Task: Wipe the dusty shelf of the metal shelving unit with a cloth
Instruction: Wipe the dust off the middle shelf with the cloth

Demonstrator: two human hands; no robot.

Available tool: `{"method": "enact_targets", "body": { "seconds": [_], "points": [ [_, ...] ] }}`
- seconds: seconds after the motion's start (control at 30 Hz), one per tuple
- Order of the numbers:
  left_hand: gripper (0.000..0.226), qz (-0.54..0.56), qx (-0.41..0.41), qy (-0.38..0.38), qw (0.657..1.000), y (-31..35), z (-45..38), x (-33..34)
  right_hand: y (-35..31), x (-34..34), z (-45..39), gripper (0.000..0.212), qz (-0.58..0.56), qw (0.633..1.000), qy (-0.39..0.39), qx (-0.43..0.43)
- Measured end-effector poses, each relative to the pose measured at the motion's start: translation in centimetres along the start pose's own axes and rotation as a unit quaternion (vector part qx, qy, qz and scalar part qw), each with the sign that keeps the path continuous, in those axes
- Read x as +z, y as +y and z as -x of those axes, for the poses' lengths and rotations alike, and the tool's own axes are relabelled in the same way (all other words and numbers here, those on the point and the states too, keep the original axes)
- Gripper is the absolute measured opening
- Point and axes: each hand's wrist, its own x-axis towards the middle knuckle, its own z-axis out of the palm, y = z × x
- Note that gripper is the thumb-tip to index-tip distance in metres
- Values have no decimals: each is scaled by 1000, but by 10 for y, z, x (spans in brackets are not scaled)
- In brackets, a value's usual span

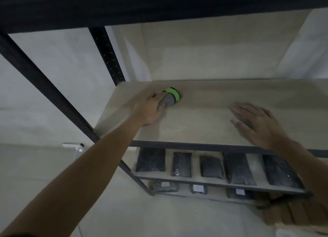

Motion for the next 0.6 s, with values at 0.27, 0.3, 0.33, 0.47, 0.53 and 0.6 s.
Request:
{"method": "enact_targets", "body": {
  "seconds": [0.27,0.3,0.33,0.47,0.53,0.6],
  "points": [
    [51,-51,173,-21,983,40,89,7,-1,-2,1,63,-4,1000,-11,-1],
    [50,-43,195,-42,979,44,100,5,-1,-3,1,64,-5,1000,-13,-2],
    [50,-27,215,-61,974,46,108,2,-2,-3,2,65,-5,1000,-13,-3],
    [52,74,176,-71,979,36,99,-14,-5,-5,2,70,-3,1000,-19,-5],
    [54,88,111,-45,989,20,70,-21,-3,-8,1,70,-2,999,-31,-10],
    [57,89,72,-12,993,6,31,-28,5,-12,2,69,-8,999,-43,-26]
  ]
}}
